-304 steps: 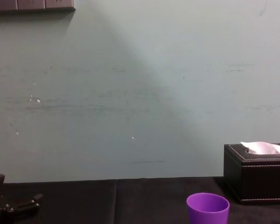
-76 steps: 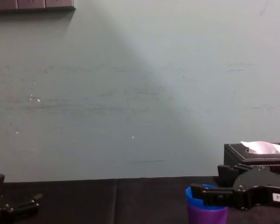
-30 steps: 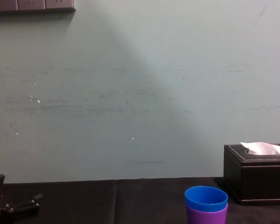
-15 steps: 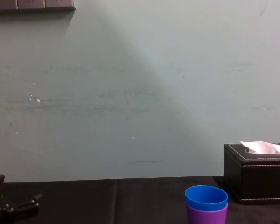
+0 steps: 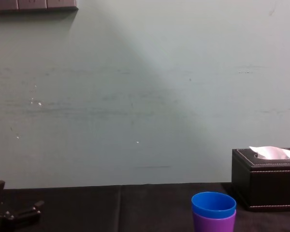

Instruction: Stack the three plastic cups sequentially using one hand.

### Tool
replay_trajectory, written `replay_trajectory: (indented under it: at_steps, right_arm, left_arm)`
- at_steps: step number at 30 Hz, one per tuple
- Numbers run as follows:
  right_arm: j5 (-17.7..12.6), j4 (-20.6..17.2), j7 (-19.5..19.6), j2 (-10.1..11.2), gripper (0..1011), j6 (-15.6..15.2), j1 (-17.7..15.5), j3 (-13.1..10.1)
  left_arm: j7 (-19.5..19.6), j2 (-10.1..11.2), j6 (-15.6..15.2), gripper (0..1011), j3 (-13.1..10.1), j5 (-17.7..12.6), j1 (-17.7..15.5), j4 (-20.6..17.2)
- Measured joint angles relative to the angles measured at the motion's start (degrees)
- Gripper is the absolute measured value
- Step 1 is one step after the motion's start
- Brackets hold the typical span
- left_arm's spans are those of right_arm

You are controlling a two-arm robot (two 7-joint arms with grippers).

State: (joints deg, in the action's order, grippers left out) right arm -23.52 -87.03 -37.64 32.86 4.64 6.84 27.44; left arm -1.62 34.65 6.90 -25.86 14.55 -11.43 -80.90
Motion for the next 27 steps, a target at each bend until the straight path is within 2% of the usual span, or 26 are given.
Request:
replay_trajectory:
  at_steps: [20, 27]
  right_arm:
    - [0.66, 5.85, -0.38, -4.5, 1004, -1.17, 5.65, 3.71]
    - [0.66, 5.69, -0.36, -4.35, 997, -1.17, 5.53, 3.64]
  left_arm:
    - [0.0, 0.0, 0.0, 1011, 0.0, 0.0, 0.0, 0.0]
    - [0.0, 0.0, 0.0, 1011, 0.0, 0.0, 0.0, 0.0]
